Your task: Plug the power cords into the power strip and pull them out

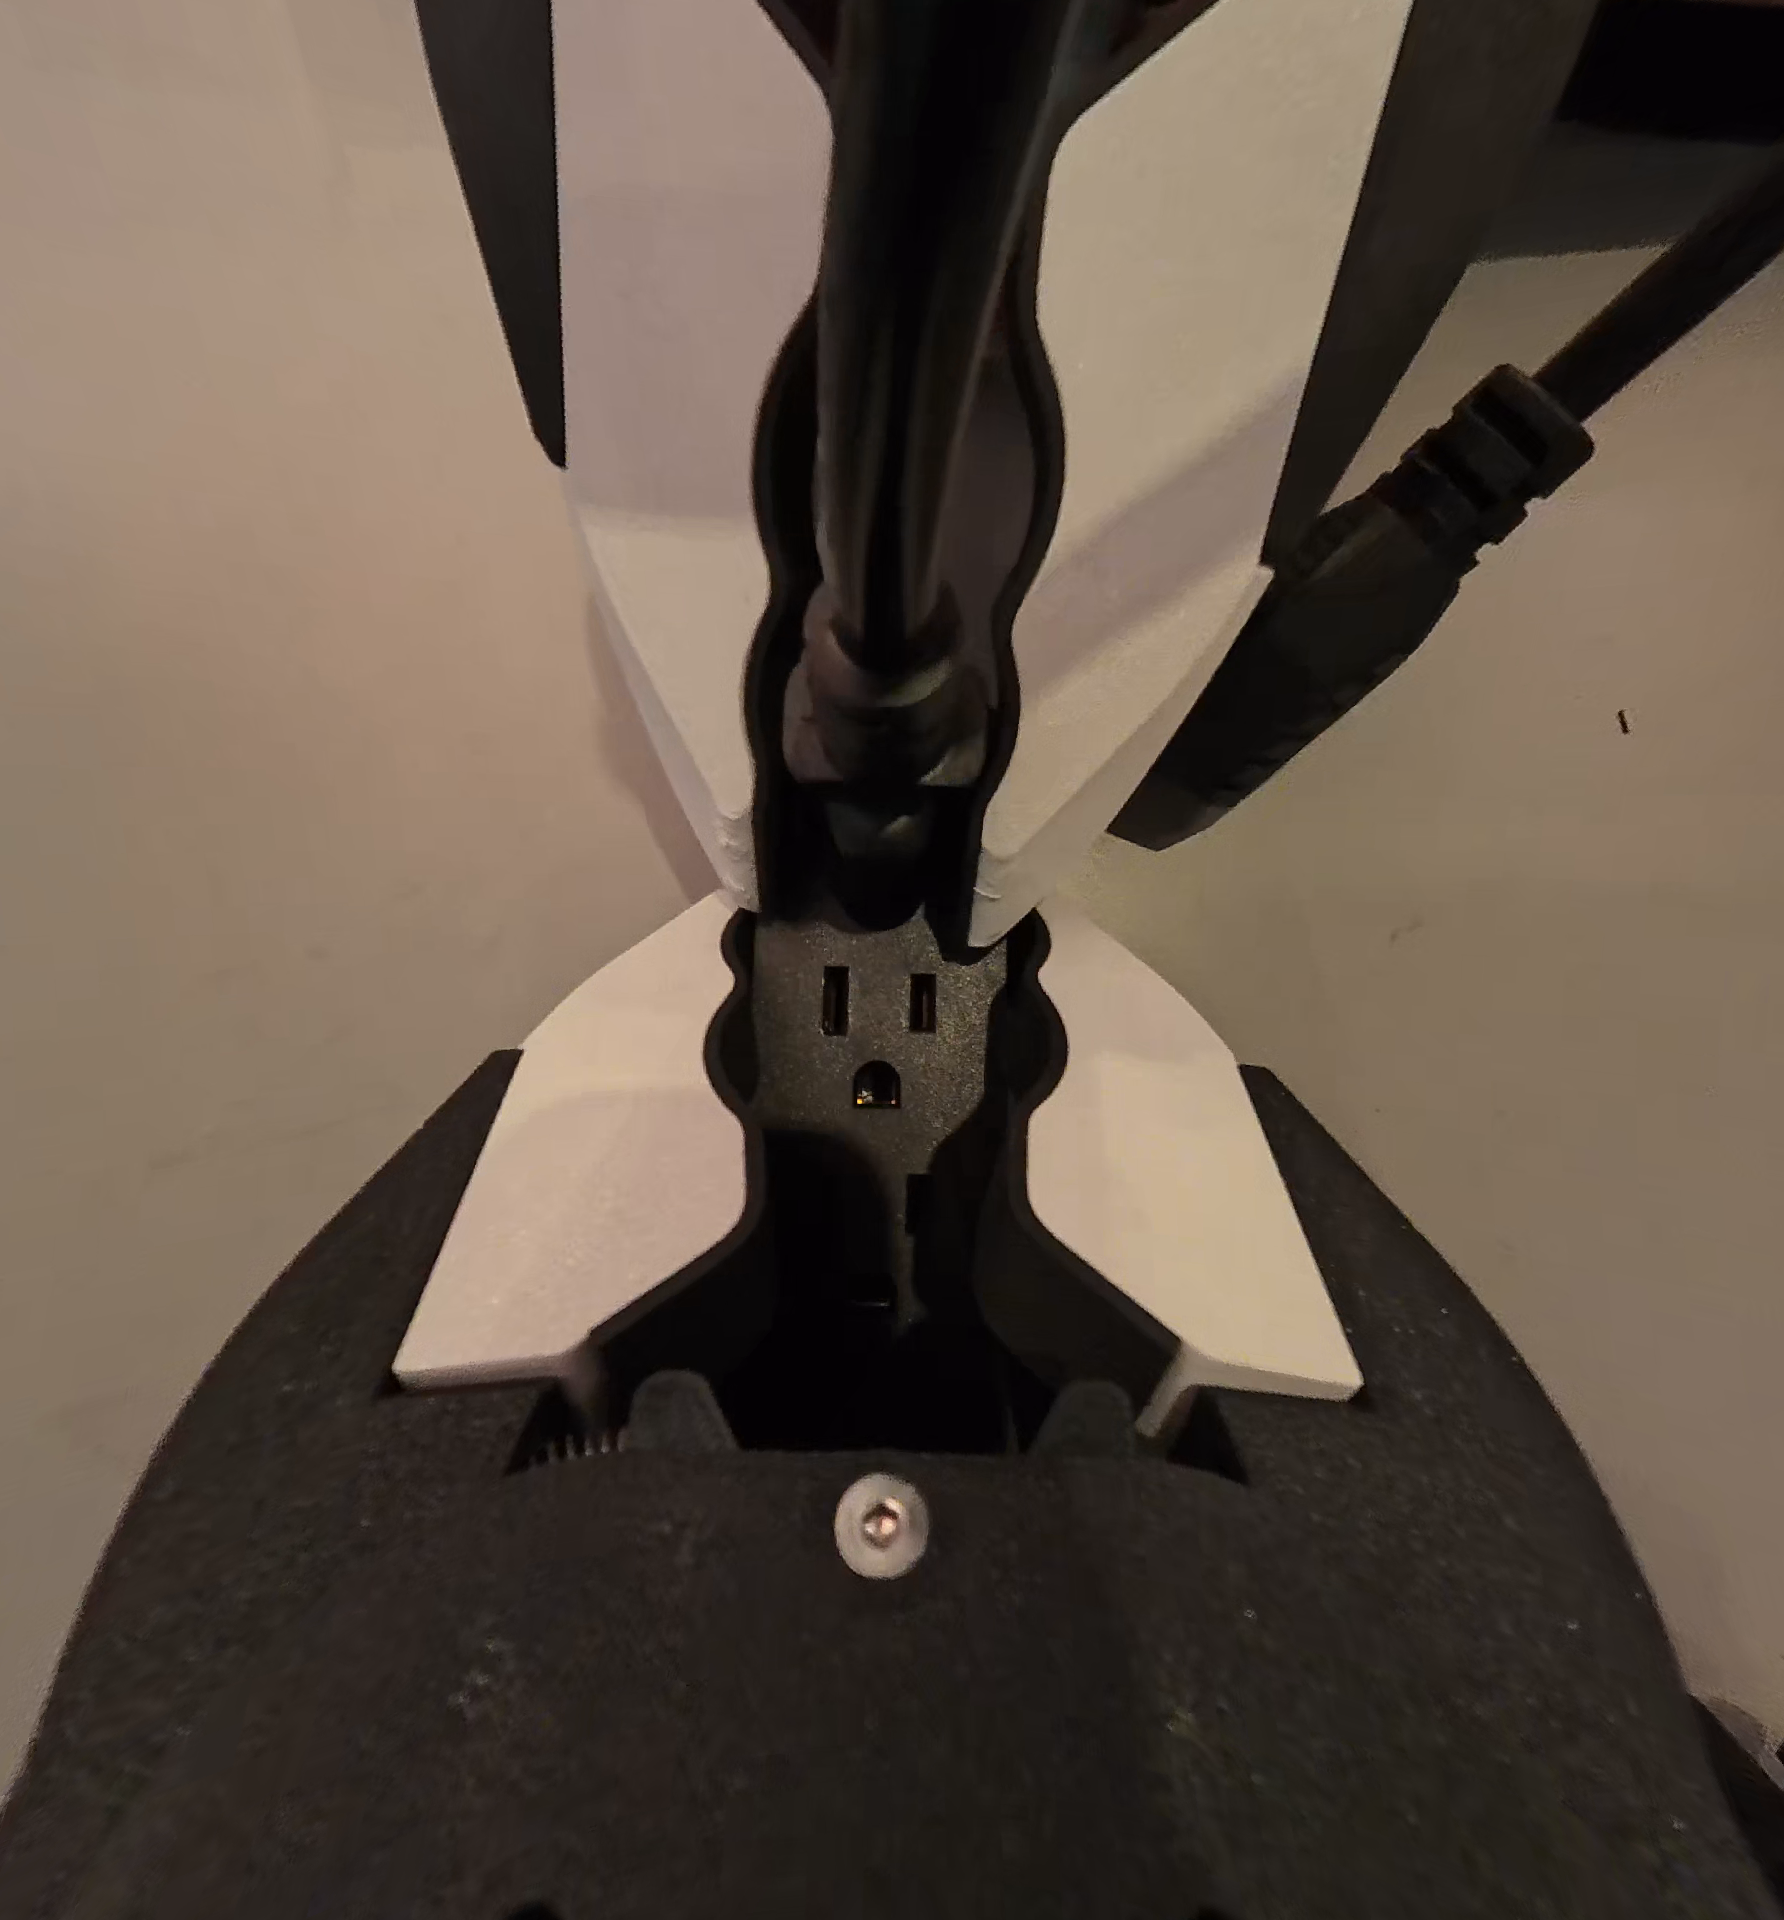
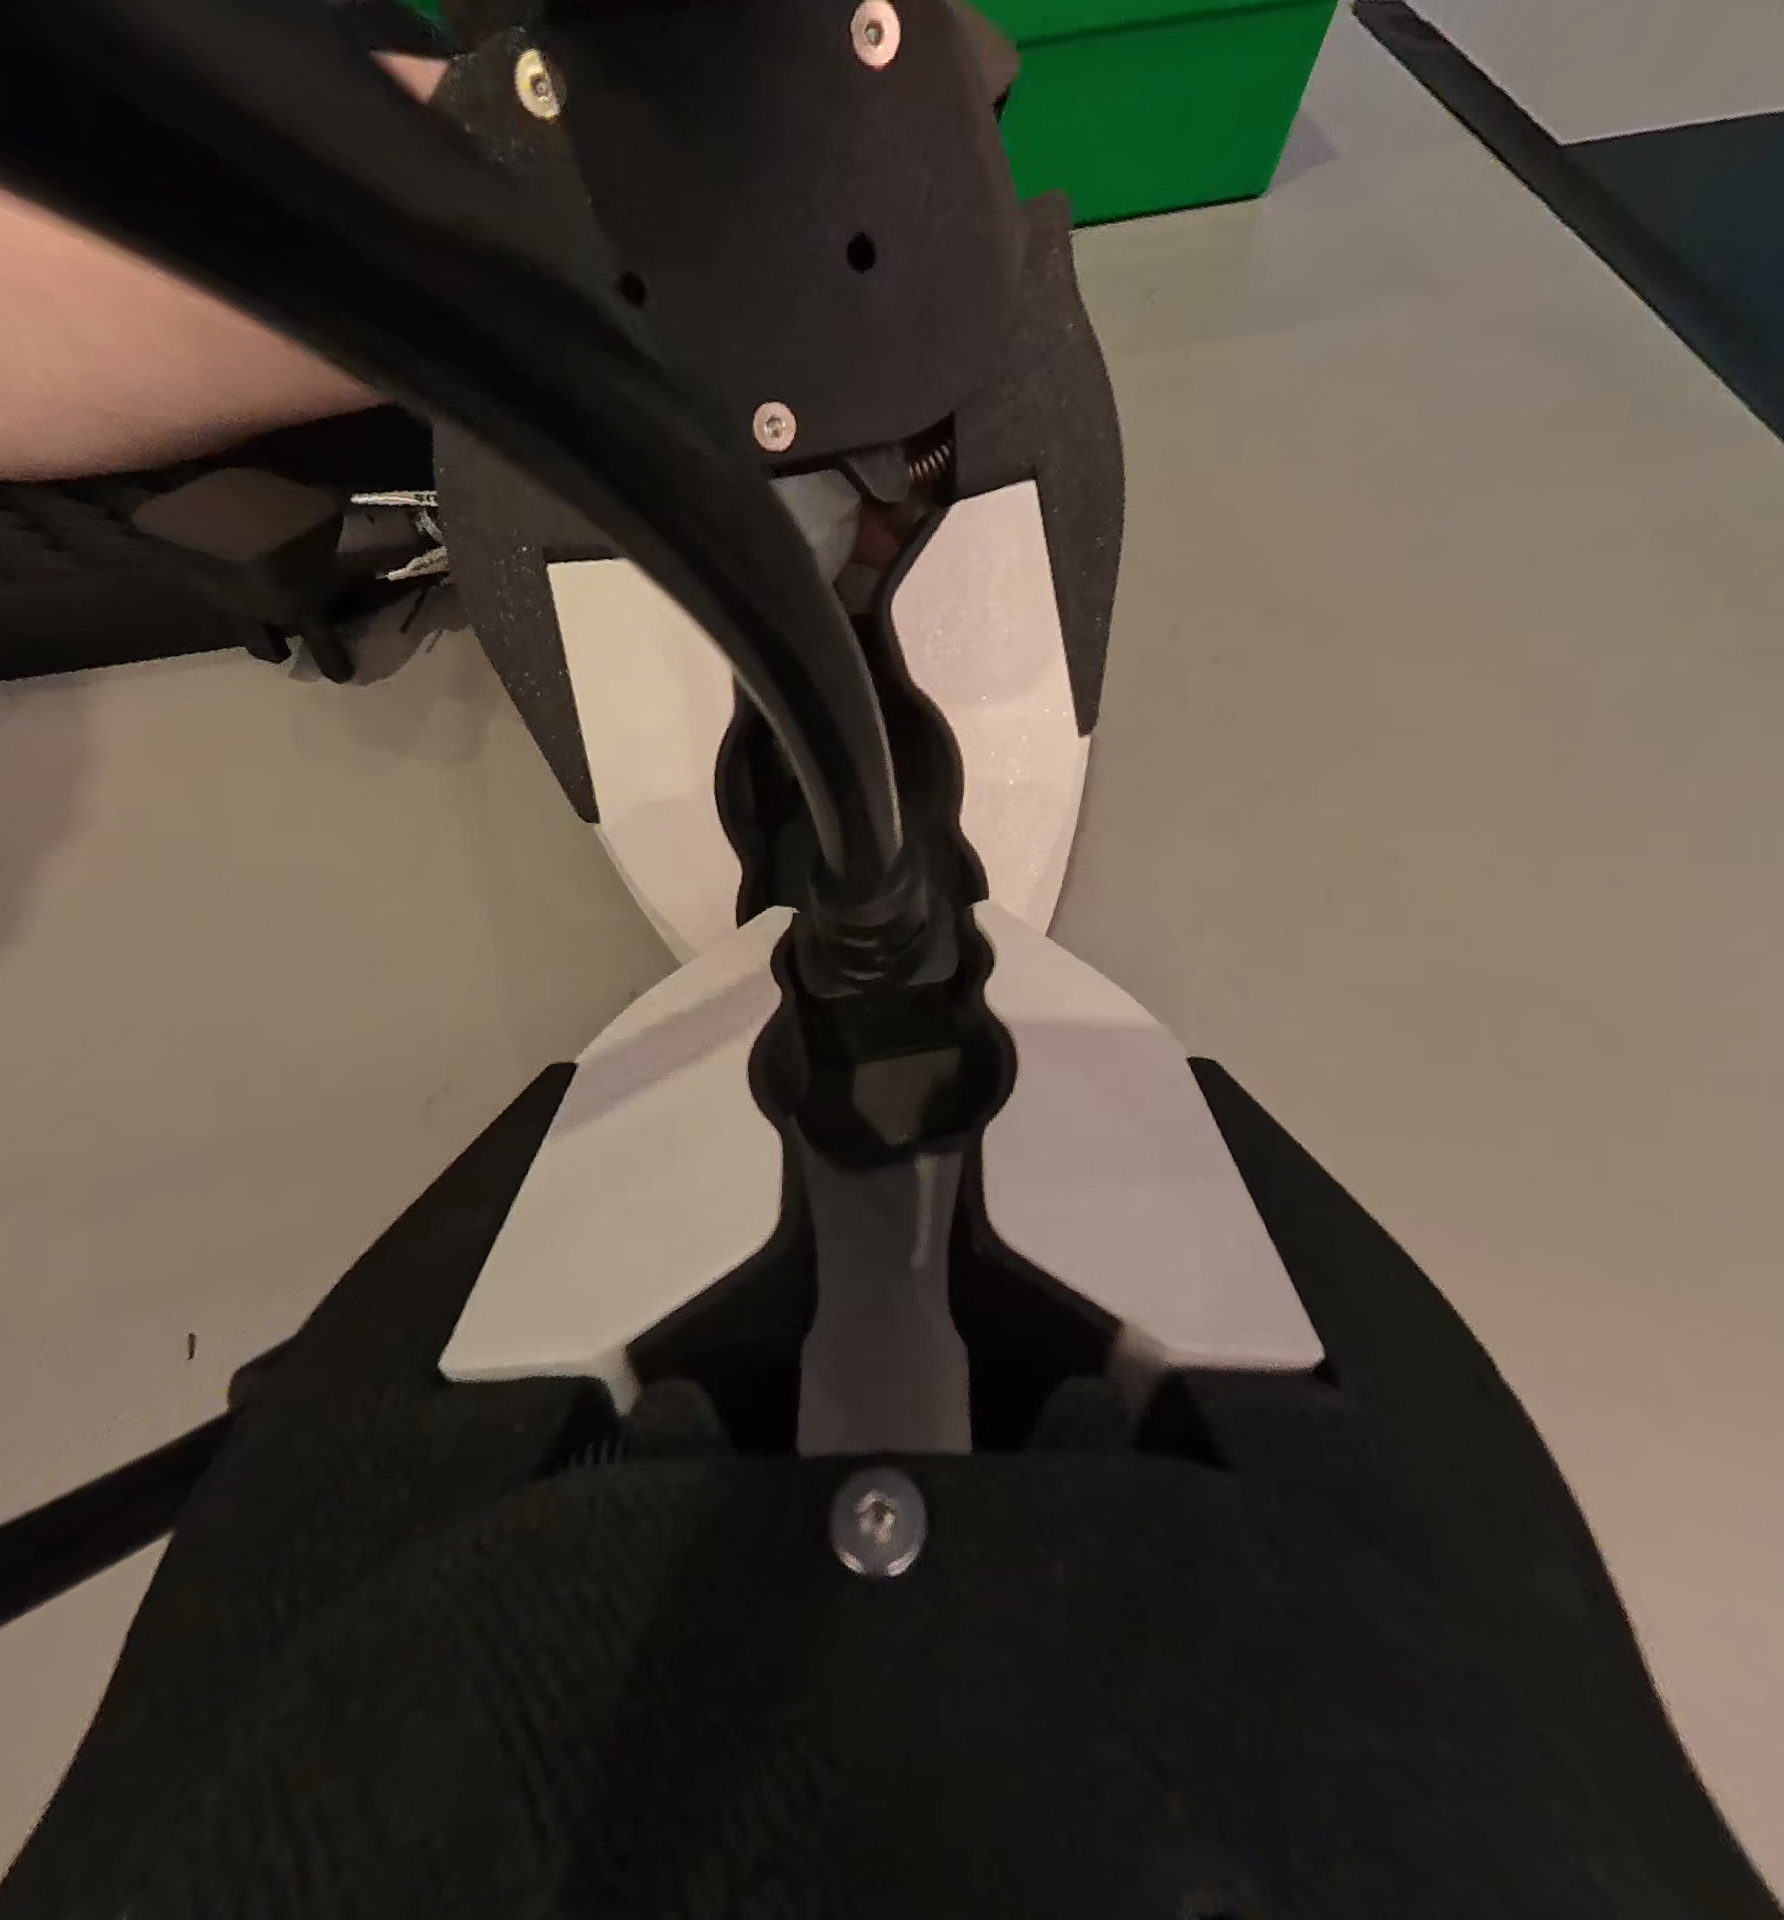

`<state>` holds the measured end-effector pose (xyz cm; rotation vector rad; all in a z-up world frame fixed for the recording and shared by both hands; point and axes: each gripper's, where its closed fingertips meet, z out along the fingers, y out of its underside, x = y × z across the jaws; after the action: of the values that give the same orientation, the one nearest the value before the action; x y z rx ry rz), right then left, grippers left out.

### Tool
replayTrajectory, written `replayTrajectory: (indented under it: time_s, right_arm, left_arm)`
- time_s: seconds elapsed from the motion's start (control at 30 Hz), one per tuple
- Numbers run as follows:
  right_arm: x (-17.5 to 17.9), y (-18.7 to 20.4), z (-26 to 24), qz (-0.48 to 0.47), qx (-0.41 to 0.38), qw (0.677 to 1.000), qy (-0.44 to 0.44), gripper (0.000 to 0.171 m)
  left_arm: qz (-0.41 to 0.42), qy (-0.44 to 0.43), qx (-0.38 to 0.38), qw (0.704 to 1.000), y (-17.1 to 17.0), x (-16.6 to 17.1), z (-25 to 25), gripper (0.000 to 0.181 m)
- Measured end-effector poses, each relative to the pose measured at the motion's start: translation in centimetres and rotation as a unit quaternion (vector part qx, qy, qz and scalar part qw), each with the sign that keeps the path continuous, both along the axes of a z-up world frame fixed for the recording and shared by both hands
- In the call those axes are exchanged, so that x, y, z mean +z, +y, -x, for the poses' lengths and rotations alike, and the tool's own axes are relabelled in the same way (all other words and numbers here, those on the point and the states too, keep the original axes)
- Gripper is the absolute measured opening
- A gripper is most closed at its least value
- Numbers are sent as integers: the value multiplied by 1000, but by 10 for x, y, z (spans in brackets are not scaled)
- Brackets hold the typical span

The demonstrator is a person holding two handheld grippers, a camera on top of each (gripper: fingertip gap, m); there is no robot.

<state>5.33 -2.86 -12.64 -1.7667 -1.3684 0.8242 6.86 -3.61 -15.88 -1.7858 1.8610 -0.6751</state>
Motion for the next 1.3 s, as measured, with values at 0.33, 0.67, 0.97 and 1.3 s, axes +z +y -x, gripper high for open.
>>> replayTrajectory:
  time_s: [0.33,0.67,0.97,1.3]
  right_arm:
    - [35,-2,-1,-61,8,996,58,17]
    - [38,1,3,-160,-15,987,-10,14]
    - [39,8,-5,-71,-31,995,67,14]
    - [36,6,-11,-6,-25,995,99,15]
  left_arm:
    - [-6,-1,-1,1000,0,0,0,46]
    - [-7,25,18,1000,2,0,1,45]
    - [10,-6,29,1000,3,1,-3,46]
    - [3,-15,47,999,5,0,-4,46]
